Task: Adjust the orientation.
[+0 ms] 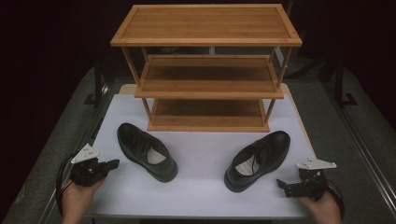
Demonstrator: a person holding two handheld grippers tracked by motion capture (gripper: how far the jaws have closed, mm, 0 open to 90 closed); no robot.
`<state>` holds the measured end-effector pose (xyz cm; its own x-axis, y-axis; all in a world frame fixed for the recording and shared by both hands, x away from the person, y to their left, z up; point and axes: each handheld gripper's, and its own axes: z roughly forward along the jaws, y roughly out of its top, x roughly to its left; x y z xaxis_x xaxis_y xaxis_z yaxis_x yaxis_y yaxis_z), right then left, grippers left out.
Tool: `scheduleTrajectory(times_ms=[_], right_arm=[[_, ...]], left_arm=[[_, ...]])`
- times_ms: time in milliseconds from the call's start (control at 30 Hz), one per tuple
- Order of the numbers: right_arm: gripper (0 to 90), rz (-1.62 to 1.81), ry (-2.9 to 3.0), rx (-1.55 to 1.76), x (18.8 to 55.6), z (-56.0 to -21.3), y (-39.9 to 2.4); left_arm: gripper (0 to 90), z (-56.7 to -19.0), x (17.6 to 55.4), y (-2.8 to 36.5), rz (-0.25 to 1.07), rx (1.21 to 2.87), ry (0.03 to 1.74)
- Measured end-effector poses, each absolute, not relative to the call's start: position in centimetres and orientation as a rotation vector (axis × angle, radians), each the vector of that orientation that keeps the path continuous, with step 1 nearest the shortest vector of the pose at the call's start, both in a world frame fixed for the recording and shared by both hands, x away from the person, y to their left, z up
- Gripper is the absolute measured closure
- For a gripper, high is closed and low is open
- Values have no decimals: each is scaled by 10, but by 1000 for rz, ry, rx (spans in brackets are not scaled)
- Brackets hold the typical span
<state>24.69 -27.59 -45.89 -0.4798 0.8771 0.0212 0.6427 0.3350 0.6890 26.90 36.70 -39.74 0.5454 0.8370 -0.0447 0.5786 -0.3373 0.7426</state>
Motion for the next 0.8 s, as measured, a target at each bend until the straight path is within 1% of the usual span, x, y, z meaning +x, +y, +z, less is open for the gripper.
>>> scheduleTrajectory(times_ms=[33,133,167,200,233,333,367,400,433,567,600,633,700,800], right_arm=[[0,916,2250,1347,247,-459,-276],[0,917,2251,1343,247,-459,-276],[0,917,2251,1343,247,-459,-276],[0,917,2251,1343,247,-459,-276],[0,917,2251,1343,247,-459,-276],[0,918,2250,1343,247,-459,-276],[0,918,2250,1343,247,-459,-276],[0,919,2250,1343,247,-459,-276],[0,919,2250,1343,247,-459,-276],[0,920,2250,1343,247,-459,-276],[0,920,2250,1344,247,-459,-276],[0,920,2250,1344,247,-459,-276],[0,921,2250,1343,247,-459,-276],[0,921,2250,1342,247,-459,-276]], left_arm=[[900,-397,269,367,452,2051,1138],[900,-393,288,373,452,2061,1168],[900,-393,288,373,452,2061,1168],[900,-391,298,375,459,2061,1176],[900,-391,298,375,459,2061,1176],[900,-389,323,383,453,2069,1199],[900,-389,323,383,453,2069,1199],[900,-389,336,385,454,2070,1207],[900,-389,336,385,454,2070,1207],[900,-389,360,389,478,2069,1228],[900,-390,372,391,490,2073,1242],[900,-390,372,391,490,2073,1242],[900,-394,388,393,514,2071,1254],[900,-397,397,394,524,2061,1264]])
